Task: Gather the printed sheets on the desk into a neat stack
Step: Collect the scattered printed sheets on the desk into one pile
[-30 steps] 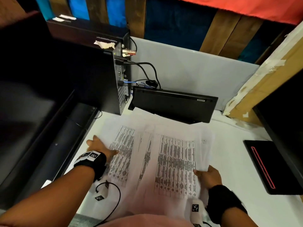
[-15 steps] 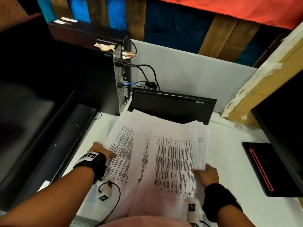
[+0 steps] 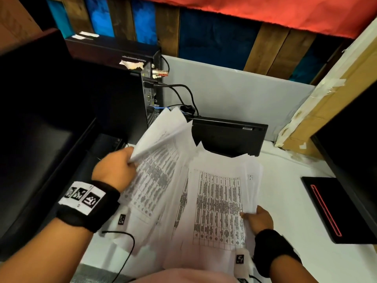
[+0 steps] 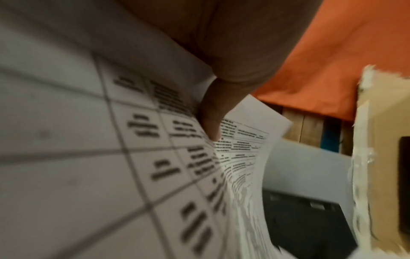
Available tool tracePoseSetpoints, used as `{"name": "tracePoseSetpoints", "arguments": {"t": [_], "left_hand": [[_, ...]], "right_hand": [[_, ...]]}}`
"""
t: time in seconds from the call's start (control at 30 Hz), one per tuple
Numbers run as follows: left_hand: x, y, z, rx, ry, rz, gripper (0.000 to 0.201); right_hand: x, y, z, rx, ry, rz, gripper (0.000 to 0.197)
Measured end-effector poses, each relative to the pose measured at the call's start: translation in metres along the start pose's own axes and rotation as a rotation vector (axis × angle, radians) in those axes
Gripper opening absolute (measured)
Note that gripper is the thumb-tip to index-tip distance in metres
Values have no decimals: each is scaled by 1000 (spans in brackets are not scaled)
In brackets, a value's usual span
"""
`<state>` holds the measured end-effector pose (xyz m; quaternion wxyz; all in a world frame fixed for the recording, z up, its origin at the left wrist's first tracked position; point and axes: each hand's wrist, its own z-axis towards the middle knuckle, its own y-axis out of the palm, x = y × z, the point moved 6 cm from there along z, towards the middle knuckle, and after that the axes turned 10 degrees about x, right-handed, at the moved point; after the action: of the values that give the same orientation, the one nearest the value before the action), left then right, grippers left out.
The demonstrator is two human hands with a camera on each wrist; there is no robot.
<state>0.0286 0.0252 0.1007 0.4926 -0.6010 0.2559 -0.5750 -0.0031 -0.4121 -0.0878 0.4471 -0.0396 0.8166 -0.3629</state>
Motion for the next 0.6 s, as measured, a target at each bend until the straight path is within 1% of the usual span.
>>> {"name": "tracePoseSetpoints", "arguments": {"t": [0.07,0.13,0.2,0.27,0.33,0.4,0.5,0.57,0.6], "left_hand": [[11,-30,5,97,50,11,3],[19,-58,10,210,72,-24,4],[24,-78,16,297,53,-143,7],[29,-85,21,297,29,-358,8],[34,-71,21,222,-38,-589,9],[34,-30,18,102,-156,-757,14],[28,63,7,-146,-249,-753,22],[24,120,-11,-358,-301,-701,31],[19,146,-22,-456,-318,-640,33]], "right_hand": [[-2,-2,-2,-6,-11,11,21],[-3,-3,-3,-11,-22,38,22],[-3,-2,-5,-24,-29,78,26],[-3,-2,-9,-40,-17,142,29],[-1,0,-13,-78,40,237,33],[2,3,-16,-123,81,253,38],[0,6,-20,-179,121,207,55],[-10,2,-27,-191,127,218,53],[-14,1,-29,-201,137,231,51]]}}
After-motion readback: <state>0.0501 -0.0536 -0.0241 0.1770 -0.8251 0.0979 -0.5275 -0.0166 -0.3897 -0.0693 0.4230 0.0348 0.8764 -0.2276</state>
